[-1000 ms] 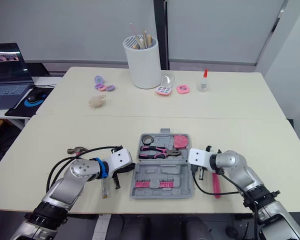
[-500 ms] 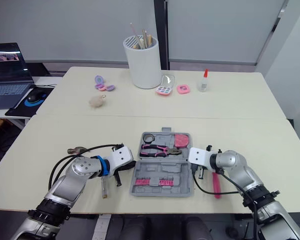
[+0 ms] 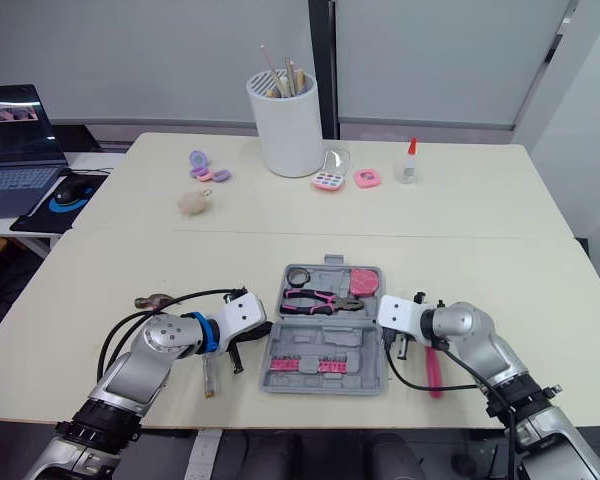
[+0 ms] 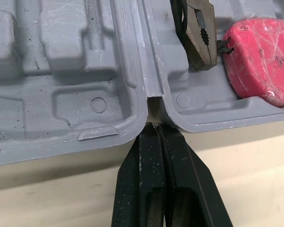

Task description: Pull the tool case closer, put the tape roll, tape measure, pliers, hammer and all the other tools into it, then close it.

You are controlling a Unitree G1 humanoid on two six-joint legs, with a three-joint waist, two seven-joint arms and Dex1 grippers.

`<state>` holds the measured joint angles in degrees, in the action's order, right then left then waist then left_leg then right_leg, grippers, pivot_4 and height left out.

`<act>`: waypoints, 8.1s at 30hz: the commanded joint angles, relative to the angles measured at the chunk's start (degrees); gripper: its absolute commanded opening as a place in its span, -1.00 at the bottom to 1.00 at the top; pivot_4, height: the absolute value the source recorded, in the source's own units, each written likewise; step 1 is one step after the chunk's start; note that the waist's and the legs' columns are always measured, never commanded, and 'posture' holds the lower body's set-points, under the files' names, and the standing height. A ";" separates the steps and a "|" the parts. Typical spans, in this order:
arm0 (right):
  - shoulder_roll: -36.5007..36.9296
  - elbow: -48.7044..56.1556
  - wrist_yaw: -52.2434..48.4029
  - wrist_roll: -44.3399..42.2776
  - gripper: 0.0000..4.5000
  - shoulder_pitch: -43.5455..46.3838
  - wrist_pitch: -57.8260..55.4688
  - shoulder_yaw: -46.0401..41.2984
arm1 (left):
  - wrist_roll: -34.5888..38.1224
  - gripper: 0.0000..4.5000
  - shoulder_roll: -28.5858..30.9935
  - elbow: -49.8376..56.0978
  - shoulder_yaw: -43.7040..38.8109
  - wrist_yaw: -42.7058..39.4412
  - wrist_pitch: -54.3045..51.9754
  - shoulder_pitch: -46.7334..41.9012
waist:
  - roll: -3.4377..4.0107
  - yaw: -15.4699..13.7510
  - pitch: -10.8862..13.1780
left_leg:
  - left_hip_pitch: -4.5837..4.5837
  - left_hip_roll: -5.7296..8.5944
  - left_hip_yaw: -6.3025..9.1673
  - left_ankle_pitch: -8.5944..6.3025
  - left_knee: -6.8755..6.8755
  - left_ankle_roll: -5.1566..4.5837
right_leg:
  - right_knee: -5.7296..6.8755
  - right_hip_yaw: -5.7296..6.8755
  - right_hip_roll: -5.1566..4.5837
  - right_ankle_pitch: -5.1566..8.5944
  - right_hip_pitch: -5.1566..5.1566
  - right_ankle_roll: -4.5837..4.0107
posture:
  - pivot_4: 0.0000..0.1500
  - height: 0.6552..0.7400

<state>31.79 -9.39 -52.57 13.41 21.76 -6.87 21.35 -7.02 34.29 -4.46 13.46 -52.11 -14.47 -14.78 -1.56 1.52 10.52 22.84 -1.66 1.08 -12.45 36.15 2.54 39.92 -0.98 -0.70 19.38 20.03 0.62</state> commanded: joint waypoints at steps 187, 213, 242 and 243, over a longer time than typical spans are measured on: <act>7.46 28.42 -12.70 -39.02 1.00 3.32 -20.49 -10.75 | 19.90 -0.91 -27.49 30.22 -23.52 51.21 -28.28 32.65 | 0.31 -0.58 -0.03 | 0.01 0.16 -0.11 -0.19 0.03 -0.30 | -0.89 -0.05 -0.23 -0.27 -0.39 0.43 | 1.00 1.00; 13.40 33.23 -8.89 -37.82 1.00 -0.42 -21.63 -13.84 | 29.12 -0.91 30.33 37.77 -15.26 -10.44 -17.13 10.09 | 0.20 -0.97 0.14 | 0.36 0.09 -0.23 -0.19 -0.12 -0.28 | -0.91 0.01 -0.30 -0.21 0.10 0.29 | 1.00 1.00; 15.85 40.62 -4.50 -35.90 1.00 -7.97 -23.79 -13.81 | -0.78 -0.91 4.12 5.02 11.65 -7.24 12.65 -11.22 | 0.20 -1.29 0.15 | 0.95 0.04 0.14 -0.18 0.42 -0.30 | -0.64 0.13 0.03 -0.23 0.38 0.31 | 1.00 1.00; 15.94 40.33 -4.59 -35.64 1.00 -7.95 -23.53 -13.71 | -1.17 -0.91 3.72 4.59 11.69 -7.19 13.12 -11.28 | 0.20 -1.30 0.15 | 0.96 0.05 0.14 -0.19 0.49 -0.30 | -0.57 0.13 0.03 -0.23 0.38 0.31 | 1.00 1.00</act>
<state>47.25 29.27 -57.30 -22.46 13.28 -30.75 8.21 -7.28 38.36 -0.03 24.80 -59.94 -2.93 -25.41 -1.36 0.22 10.67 23.81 -1.62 1.23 -12.64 36.72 2.24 39.41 -0.86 -0.66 19.15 20.41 0.93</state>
